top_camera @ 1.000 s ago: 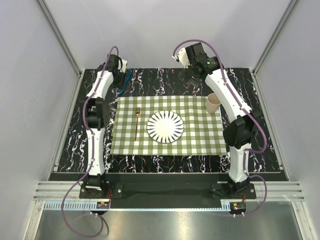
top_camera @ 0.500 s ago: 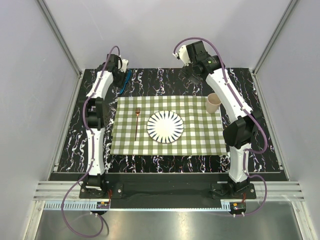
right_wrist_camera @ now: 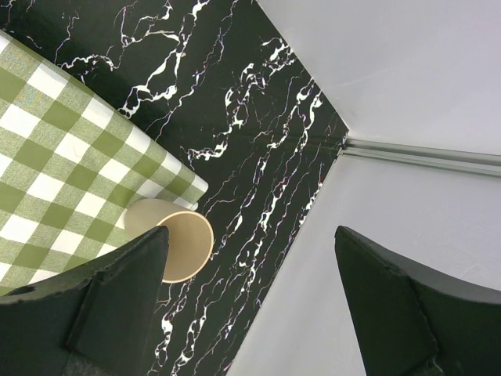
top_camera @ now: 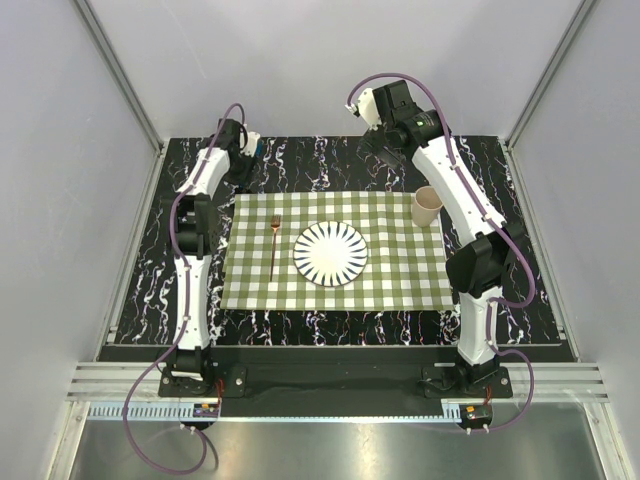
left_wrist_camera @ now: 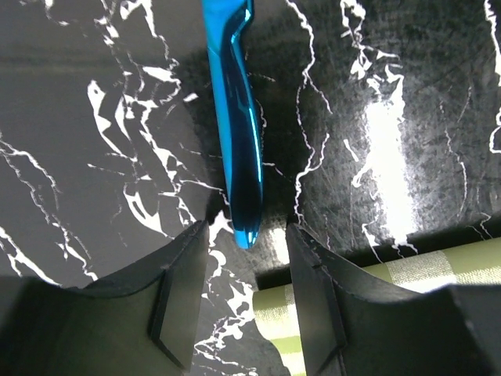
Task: Set the dinner table for one person
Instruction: Move the knife to the center of the board.
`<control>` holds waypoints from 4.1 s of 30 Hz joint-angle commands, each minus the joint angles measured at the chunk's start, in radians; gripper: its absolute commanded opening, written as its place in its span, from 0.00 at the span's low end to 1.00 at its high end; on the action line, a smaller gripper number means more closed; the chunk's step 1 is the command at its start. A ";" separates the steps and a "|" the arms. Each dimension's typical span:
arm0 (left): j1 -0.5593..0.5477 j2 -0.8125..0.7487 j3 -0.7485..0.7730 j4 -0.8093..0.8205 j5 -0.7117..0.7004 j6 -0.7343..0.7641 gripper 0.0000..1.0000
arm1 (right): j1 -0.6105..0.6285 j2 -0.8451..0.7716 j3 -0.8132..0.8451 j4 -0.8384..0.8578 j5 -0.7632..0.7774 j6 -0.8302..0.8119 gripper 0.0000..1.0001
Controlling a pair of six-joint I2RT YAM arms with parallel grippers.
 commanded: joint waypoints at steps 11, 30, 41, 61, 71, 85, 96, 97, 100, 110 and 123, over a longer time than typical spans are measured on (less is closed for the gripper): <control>0.003 0.026 0.040 0.033 0.030 -0.028 0.50 | 0.021 -0.012 0.078 0.016 0.011 0.015 0.94; -0.005 0.075 0.086 0.092 0.056 -0.034 0.49 | 0.030 0.001 0.085 0.015 0.022 -0.002 0.94; -0.005 0.084 0.096 0.089 0.033 -0.045 0.08 | 0.033 0.026 0.122 0.015 0.020 -0.002 0.94; -0.091 -0.019 -0.085 0.061 0.070 0.087 0.00 | 0.033 0.049 0.159 0.015 0.014 -0.008 0.94; -0.175 -0.020 -0.023 0.032 0.051 0.116 0.00 | 0.033 0.054 0.154 0.015 0.013 -0.002 0.94; -0.244 0.027 0.044 0.024 -0.034 0.145 0.00 | 0.035 0.054 0.153 0.015 0.008 0.004 0.94; -0.254 0.040 0.095 0.029 -0.081 0.125 0.39 | 0.033 0.054 0.156 0.015 0.011 0.007 0.94; -0.254 0.040 0.098 0.033 -0.084 0.128 0.53 | 0.035 0.054 0.158 0.013 0.011 0.007 0.94; -0.255 0.034 0.096 0.035 -0.084 0.125 0.80 | 0.033 0.052 0.151 0.013 0.014 0.009 0.94; -0.220 -0.095 -0.023 0.162 -0.183 0.142 0.89 | 0.035 0.023 0.052 0.008 -0.027 0.042 0.95; -0.142 -0.150 -0.063 0.205 -0.191 0.164 0.89 | 0.032 0.038 0.095 0.007 -0.026 0.044 0.95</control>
